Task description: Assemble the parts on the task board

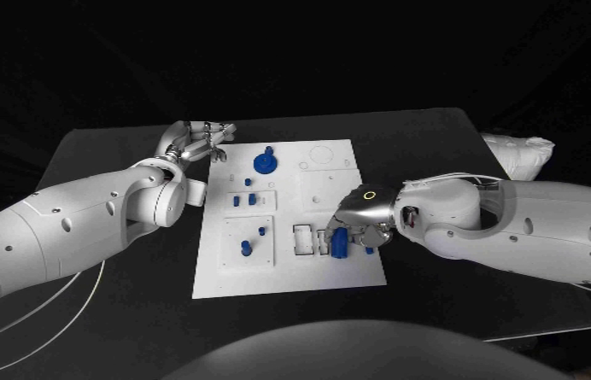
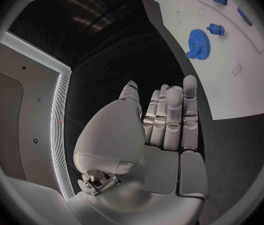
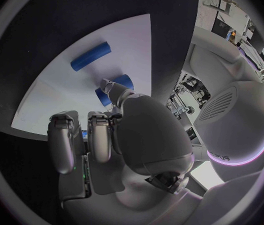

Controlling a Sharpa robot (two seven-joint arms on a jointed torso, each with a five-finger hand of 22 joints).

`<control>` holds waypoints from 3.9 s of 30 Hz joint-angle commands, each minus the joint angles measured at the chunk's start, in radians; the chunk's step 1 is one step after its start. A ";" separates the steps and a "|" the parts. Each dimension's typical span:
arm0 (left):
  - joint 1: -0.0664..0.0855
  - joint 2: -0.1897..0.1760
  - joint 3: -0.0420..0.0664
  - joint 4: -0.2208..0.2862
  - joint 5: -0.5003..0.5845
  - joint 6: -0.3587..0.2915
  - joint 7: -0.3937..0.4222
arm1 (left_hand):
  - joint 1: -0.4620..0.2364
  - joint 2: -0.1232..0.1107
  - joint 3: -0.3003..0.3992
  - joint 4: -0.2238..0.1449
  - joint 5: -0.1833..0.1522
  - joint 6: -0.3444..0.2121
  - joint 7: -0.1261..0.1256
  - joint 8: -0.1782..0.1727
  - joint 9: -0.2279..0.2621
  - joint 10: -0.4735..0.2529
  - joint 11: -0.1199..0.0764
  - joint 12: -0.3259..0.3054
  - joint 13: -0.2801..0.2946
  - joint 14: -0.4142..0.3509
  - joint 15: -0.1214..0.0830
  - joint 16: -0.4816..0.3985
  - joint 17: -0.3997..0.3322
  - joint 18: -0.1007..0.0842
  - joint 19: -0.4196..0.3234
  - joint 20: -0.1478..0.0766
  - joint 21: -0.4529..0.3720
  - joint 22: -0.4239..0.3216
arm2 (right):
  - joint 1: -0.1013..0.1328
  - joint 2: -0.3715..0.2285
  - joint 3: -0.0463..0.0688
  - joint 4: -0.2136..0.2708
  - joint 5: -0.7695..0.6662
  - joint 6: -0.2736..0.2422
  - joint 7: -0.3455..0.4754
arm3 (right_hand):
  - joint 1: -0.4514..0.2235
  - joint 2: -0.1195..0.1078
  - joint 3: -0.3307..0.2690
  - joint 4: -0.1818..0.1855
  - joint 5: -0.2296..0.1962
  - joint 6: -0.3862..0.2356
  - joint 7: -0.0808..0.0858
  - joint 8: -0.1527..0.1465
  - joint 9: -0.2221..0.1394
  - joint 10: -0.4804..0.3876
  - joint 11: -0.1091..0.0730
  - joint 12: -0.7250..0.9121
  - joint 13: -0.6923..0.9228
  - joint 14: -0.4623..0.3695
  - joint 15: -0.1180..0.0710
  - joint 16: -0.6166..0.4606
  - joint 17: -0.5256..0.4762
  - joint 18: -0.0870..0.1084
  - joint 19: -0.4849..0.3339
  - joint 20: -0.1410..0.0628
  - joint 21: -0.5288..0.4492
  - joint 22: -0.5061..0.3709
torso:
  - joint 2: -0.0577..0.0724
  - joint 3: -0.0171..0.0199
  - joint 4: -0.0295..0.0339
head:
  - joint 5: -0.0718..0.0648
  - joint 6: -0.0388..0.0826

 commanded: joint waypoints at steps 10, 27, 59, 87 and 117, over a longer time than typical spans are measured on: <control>0.000 0.000 0.001 0.003 -0.003 0.015 0.005 | 0.003 0.012 -0.006 0.000 0.005 -0.006 -0.001 0.004 0.002 -0.004 0.000 0.005 0.000 -0.008 0.001 -0.004 0.000 0.009 0.008 0.001 -0.001 0.002 | -0.001 -0.020 -0.001 0.010 0.027 -0.065 0.012 | 0.012 0.000 0.008 -0.006 -0.006 -0.098 -0.040 -0.004 -0.033 0.105 0.013 -0.003 0.260 0.102 0.015 0.004 0.263 -0.007 0.105 0.010 0.004 0.263 | 0.000 0.0002 -0.0006 | 0.000 0.000; 0.001 0.008 0.001 -0.001 -0.003 0.012 0.004 | 0.003 0.012 -0.006 0.000 0.005 -0.006 -0.001 0.004 0.002 -0.004 0.000 0.005 0.000 -0.008 0.001 -0.004 0.000 0.009 0.008 0.001 -0.001 0.002 | 0.086 -0.154 -0.001 0.108 0.845 -0.218 -0.227 | -0.398 -0.095 -0.259 0.278 0.158 0.020 0.203 0.118 -0.001 0.105 0.076 -0.003 0.260 0.102 0.056 0.004 0.263 -0.007 0.105 0.039 0.004 0.263 | -0.001 -0.0011 0.0001 | -0.005 0.000; 0.000 0.011 0.001 -0.003 -0.003 0.015 0.006 | 0.003 0.014 -0.008 0.000 0.005 -0.006 -0.002 0.004 0.002 -0.005 0.000 0.006 0.000 -0.008 0.001 -0.005 -0.001 0.010 0.007 0.001 -0.005 0.001 | 0.047 -0.056 -0.001 0.096 0.991 -0.108 -0.606 | -0.417 -0.016 -0.379 0.329 0.050 -0.069 0.282 0.115 0.055 0.105 0.158 -0.003 0.260 0.102 0.133 0.004 0.263 -0.007 0.105 0.133 0.004 0.263 | 0.001 -0.0009 0.0022 | -0.014 0.000; 0.000 0.007 0.001 -0.004 -0.003 0.012 0.005 | 0.003 0.014 -0.008 0.000 0.005 -0.006 -0.002 0.004 0.002 -0.005 0.000 0.006 0.000 -0.008 0.001 -0.005 -0.001 0.010 0.007 0.001 -0.005 0.001 | 0.011 0.028 -0.001 0.026 1.086 -0.138 -0.640 | -0.345 0.023 -0.350 0.258 0.016 -0.091 0.291 0.112 0.050 0.105 0.167 -0.003 0.260 0.102 0.143 0.004 0.263 -0.007 0.105 0.145 0.004 0.263 | 0.001 0.0002 -0.0001 | -0.014 0.000; 0.000 0.004 0.001 -0.003 -0.003 0.013 0.004 | 0.003 0.014 -0.008 0.000 0.005 -0.006 -0.002 0.004 0.002 -0.005 0.000 0.006 0.000 -0.008 0.001 -0.005 -0.001 0.010 0.007 0.001 -0.005 0.001 | -0.003 0.044 -0.001 0.013 1.153 -0.231 -0.591 | -0.081 0.158 -0.139 0.049 0.105 -0.033 0.242 0.294 0.167 0.105 0.123 -0.003 0.260 0.102 0.091 0.004 0.263 -0.007 0.105 0.098 0.004 0.263 | 0.001 0.0005 0.0001 | -0.011 0.000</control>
